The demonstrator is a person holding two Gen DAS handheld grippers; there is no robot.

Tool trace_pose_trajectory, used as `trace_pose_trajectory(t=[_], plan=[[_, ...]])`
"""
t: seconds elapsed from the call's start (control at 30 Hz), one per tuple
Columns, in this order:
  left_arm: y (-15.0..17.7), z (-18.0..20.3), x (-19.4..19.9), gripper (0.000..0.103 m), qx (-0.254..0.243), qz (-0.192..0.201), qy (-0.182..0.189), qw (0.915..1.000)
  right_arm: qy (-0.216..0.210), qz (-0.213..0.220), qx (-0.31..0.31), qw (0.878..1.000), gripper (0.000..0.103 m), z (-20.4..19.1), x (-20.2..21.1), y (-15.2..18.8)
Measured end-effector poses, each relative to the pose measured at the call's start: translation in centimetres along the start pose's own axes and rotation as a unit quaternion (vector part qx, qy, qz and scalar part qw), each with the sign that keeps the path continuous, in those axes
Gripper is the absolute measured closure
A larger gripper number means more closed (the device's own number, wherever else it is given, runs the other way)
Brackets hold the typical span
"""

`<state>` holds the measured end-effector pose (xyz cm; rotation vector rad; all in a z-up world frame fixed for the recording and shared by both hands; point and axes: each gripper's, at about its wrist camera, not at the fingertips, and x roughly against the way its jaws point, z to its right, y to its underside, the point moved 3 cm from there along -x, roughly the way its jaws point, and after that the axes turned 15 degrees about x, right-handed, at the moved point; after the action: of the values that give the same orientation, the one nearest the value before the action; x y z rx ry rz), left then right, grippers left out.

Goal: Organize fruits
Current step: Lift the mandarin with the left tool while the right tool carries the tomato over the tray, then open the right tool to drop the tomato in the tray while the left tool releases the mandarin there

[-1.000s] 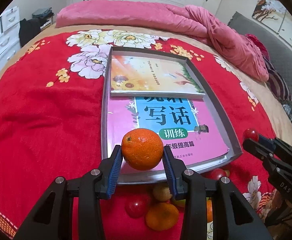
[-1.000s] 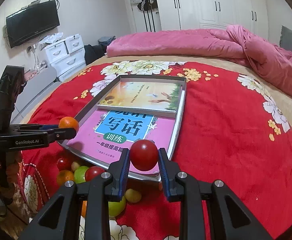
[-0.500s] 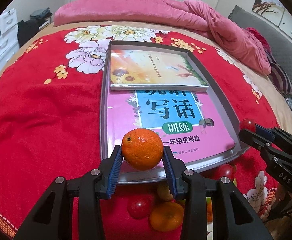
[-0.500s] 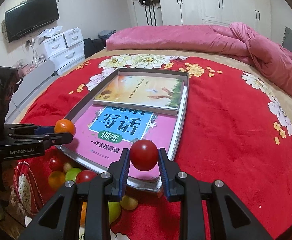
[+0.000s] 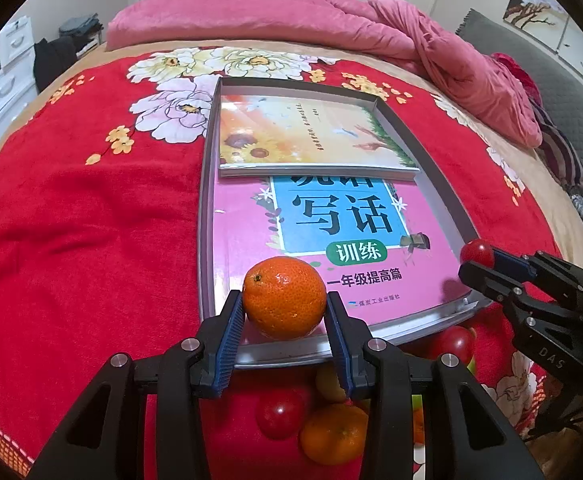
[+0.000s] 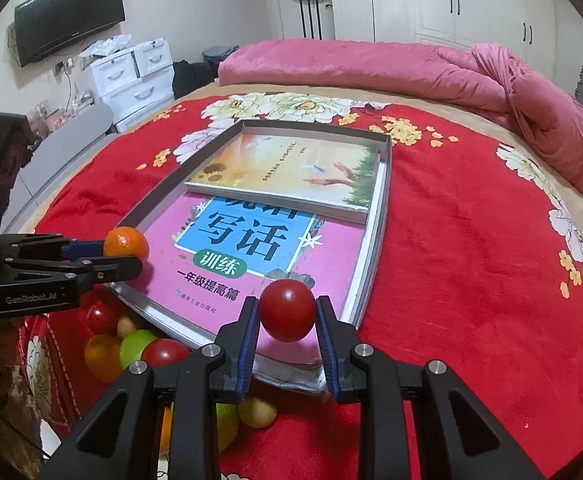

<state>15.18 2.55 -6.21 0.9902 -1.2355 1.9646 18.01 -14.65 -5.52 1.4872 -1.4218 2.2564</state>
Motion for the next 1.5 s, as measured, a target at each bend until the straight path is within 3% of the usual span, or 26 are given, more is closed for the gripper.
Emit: trace_pose_trajectory(t=[0.4, 0.97, 1.5], plan=[[0.1, 0.0, -0.5, 0.061, 0.000, -0.007, 0.002, 1.0000, 0.013, -0.024, 0.005, 1.000, 0.074, 0.1, -0.8, 0.5], [0.2, 0.0, -0.5, 0.061, -0.001, -0.006, 0.003, 1.0000, 0.007, -0.018, 0.004, 1.000, 0.073, 0.0, -0.6, 0.7], [0.2, 0.0, -0.5, 0.060, -0.003, -0.007, 0.010, 0.9999, 0.010, 0.020, -0.010, 1.000, 0.052, -0.2, 1.4, 0.7]])
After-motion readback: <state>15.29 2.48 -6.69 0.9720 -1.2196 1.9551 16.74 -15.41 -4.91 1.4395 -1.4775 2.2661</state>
